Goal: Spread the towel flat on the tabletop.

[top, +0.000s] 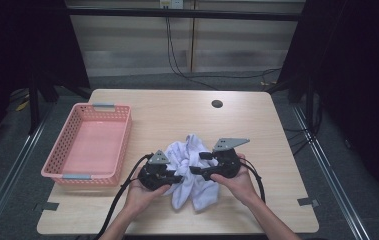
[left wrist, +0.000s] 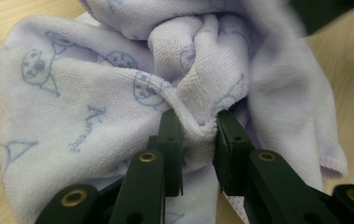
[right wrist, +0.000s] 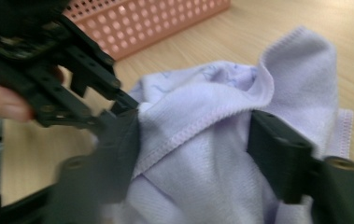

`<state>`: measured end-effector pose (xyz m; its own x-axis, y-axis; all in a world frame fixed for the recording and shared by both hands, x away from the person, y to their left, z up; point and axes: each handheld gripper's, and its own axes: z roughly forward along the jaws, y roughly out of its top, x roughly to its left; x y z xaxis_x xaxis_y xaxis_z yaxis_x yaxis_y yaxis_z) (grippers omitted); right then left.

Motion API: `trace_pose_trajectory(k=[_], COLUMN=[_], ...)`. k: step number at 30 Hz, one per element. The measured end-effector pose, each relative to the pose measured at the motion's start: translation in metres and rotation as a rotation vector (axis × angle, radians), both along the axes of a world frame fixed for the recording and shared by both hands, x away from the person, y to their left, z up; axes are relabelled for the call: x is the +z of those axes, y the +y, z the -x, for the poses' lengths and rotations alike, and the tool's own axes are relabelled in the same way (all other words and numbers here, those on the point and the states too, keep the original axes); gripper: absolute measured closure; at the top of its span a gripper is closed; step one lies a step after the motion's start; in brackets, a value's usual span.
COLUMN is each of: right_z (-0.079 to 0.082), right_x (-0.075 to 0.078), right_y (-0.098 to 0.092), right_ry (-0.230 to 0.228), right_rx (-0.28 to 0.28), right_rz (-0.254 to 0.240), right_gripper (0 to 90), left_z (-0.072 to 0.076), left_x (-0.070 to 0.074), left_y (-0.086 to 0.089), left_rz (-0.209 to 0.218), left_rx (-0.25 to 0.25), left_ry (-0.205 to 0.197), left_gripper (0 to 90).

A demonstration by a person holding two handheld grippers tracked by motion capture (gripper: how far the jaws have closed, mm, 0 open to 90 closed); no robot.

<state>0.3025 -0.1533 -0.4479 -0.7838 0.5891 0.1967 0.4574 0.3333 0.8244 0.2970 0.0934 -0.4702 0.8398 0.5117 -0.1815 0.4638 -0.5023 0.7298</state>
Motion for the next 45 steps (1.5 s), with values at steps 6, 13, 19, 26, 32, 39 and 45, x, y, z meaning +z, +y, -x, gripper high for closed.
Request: trace_pose_trajectory(k=[6,13,19,26,32,39,45], right_z=[-0.003,-0.007,-0.016,-0.030,-0.058,-0.041,-0.006], right_x=[0.008,0.044,0.071,0.108,0.066,0.040,0.015], right_y=[-0.015,-0.077,-0.120,-0.142,-0.146,-0.142,-0.118], right_ry=[-0.047,-0.127,-0.187,-0.281,-0.185,-0.121,-0.059], right_rx=[-0.061,-0.238,-0.360,-0.407,-0.451,-0.405,-0.289], right_rz=[0.004,-0.027,-0.032,-0.074,0.071,0.038,0.032], right_gripper=[84.1,85.0,85.0,84.8,57.7,49.8,48.2], left_z=[0.000,-0.006,-0.015,-0.028,-0.051,-0.041,-0.031], left_x=[0.018,0.037,0.073,0.106,0.064,0.045,-0.003], left_y=[0.021,0.052,0.076,0.079,0.069,0.066,0.069], left_rz=[0.086,0.156,0.208,0.224,0.177,0.132,0.030], left_rx=[0.037,0.137,0.202,0.227,0.276,0.210,0.193], left_ry=[-0.014,-0.048,-0.112,-0.173,-0.080,-0.034,0.035], left_gripper=[76.7,78.0,78.3,77.5,58.5,54.4,50.9])
